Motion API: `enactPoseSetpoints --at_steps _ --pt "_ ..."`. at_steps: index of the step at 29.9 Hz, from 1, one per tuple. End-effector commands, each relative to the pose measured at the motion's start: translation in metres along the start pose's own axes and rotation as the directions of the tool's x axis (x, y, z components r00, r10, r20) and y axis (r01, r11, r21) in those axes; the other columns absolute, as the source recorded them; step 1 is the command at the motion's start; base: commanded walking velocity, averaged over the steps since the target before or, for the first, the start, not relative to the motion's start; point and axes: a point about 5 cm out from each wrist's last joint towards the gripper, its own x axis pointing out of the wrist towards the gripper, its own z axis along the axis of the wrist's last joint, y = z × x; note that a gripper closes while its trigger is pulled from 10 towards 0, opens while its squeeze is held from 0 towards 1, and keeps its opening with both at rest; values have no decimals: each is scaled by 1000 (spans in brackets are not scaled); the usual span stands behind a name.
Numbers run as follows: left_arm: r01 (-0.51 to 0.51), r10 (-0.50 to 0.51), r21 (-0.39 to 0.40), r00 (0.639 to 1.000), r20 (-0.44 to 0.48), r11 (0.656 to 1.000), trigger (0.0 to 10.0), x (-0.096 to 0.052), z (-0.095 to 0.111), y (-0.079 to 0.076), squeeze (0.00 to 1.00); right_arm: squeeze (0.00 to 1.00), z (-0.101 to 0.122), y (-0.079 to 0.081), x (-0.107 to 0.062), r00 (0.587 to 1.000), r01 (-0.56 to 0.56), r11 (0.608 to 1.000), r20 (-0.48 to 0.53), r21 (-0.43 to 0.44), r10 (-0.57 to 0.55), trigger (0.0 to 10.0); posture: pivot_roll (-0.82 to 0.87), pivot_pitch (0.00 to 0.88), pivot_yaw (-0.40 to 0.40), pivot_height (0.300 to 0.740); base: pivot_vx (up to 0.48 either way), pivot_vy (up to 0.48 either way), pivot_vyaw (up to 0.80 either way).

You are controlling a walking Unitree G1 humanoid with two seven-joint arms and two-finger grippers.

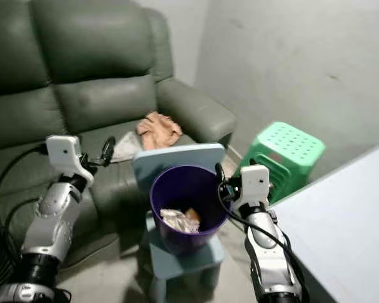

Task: Picking trash to rubbish bin

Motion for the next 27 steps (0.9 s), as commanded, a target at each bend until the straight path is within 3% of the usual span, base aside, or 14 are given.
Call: enactPoseSetpoints --at_steps 1,27 --pt "41 -41 -5 999 -10 999 10000 3 -1 -14 0 0 2 -10 0 1000 30 999 -3 -18 -30 10000 -17 0 -85 740 0 0 -663" --pt "58 -58 8 998 -7 998 10000 2 -2 -20 0 0 4 -11 2 999 47 999 -1 -11 -47 10000 -12 0 -88 740 0 0 -660"
